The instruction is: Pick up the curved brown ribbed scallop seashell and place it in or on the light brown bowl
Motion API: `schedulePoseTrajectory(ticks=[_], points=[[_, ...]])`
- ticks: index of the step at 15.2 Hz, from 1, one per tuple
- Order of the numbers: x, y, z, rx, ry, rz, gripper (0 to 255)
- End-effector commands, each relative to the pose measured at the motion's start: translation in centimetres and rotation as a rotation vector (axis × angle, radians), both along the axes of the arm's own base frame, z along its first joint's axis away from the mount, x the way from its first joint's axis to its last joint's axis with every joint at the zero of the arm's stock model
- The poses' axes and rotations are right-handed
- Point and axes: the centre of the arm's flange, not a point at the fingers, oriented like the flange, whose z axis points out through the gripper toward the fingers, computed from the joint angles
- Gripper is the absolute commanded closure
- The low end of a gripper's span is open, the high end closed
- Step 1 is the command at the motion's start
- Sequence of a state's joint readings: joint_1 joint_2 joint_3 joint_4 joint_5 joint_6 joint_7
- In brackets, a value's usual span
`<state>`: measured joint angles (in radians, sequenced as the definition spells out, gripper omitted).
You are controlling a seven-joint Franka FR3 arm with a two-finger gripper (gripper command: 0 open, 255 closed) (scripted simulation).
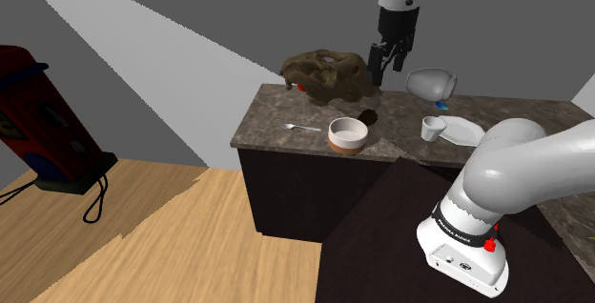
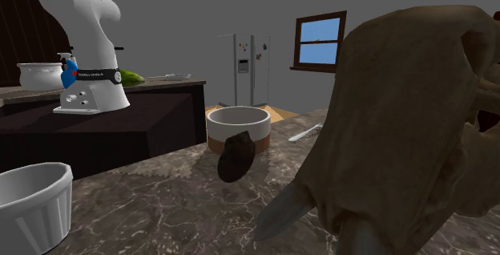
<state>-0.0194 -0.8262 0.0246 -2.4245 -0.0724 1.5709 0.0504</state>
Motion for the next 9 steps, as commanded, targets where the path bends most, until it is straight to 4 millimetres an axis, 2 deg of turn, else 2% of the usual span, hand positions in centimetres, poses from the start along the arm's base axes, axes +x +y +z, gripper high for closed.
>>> schedulePoseTrajectory(ticks=[1, 9], points=[[0.0, 0.0, 0.0, 0.000, 0.000, 0.000, 0], [2.5, -5.9, -7.8, -0.055, -0.008, 0.036, 0]])
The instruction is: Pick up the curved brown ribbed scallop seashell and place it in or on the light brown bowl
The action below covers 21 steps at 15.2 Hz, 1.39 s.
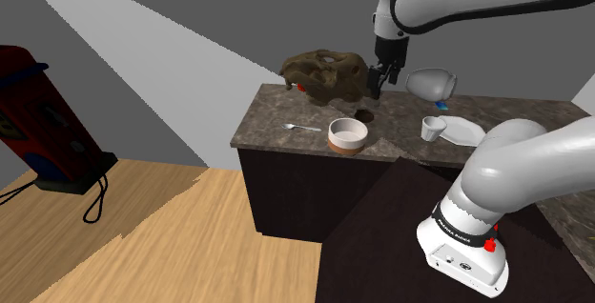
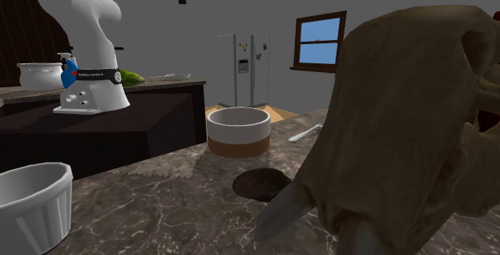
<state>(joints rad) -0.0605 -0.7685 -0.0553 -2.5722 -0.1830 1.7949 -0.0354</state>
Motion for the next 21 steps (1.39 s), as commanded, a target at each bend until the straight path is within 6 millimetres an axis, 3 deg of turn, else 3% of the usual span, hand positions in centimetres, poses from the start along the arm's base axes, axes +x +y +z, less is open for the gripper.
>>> schedulePoseTrajectory(ticks=[1, 21], points=[[0.7, -1.7, -1.8, -0.014, -0.004, 0.010, 0], [8.3, -17.8, -19.5, -0.152, -0.023, 0.100, 0]])
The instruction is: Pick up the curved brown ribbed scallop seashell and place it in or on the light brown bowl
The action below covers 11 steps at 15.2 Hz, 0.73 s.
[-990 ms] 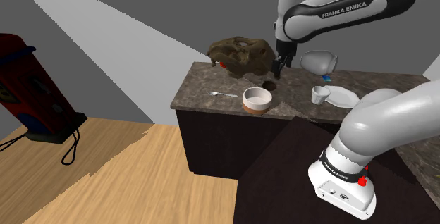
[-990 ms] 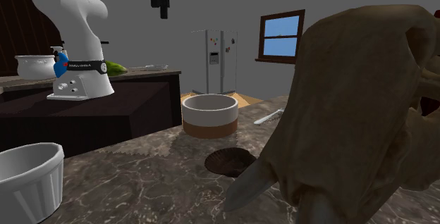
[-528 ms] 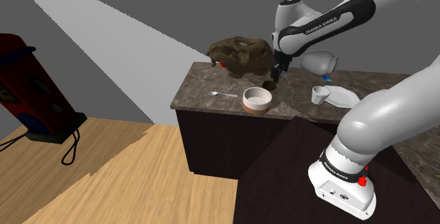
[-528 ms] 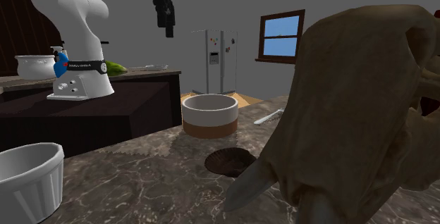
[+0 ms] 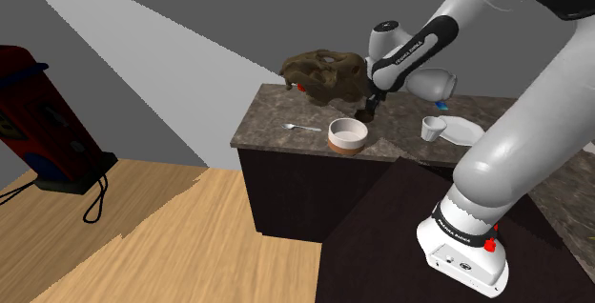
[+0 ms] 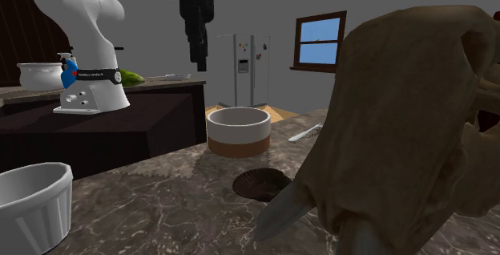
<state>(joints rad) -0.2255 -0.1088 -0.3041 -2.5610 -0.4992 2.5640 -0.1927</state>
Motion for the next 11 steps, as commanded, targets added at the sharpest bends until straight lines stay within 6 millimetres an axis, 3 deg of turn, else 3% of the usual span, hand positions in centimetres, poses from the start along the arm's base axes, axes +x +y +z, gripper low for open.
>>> schedulePoseTrajectory(ticks=[1, 11], points=[[0.8, -1.9, -1.4, -0.015, -0.003, 0.011, 0], [5.3, -10.6, -9.2, -0.084, -0.013, 0.056, 0]])
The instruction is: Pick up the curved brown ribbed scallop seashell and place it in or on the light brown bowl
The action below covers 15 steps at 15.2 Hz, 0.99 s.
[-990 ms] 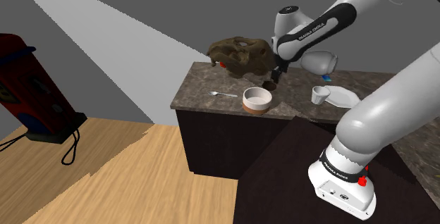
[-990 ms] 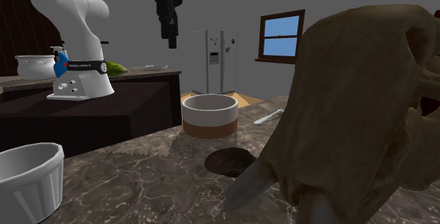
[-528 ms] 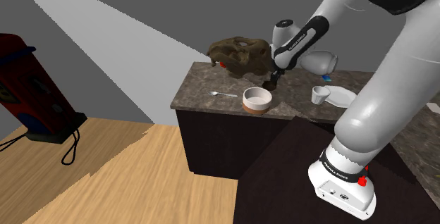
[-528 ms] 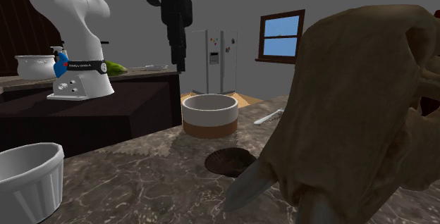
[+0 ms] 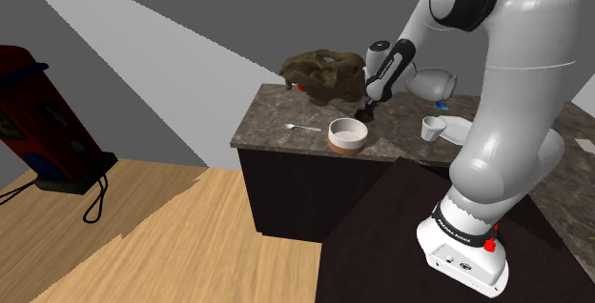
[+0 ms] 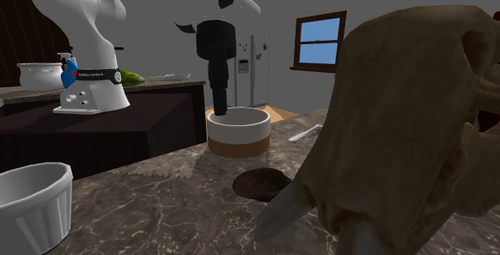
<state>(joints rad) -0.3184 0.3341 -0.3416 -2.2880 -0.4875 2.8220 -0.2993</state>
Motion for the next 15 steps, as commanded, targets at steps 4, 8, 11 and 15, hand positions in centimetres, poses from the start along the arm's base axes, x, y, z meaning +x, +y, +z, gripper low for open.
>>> schedulePoseTrajectory(ticks=[4, 8, 11, 15], points=[[1.4, -3.1, -3.2, -0.023, -0.003, 0.016, 0], [1.6, -3.9, -5.1, -0.023, -0.003, 0.016, 0], [1.6, -4.4, -6.4, -0.023, -0.003, 0.016, 0], [1.6, -4.4, -6.4, -0.023, -0.003, 0.016, 0]])
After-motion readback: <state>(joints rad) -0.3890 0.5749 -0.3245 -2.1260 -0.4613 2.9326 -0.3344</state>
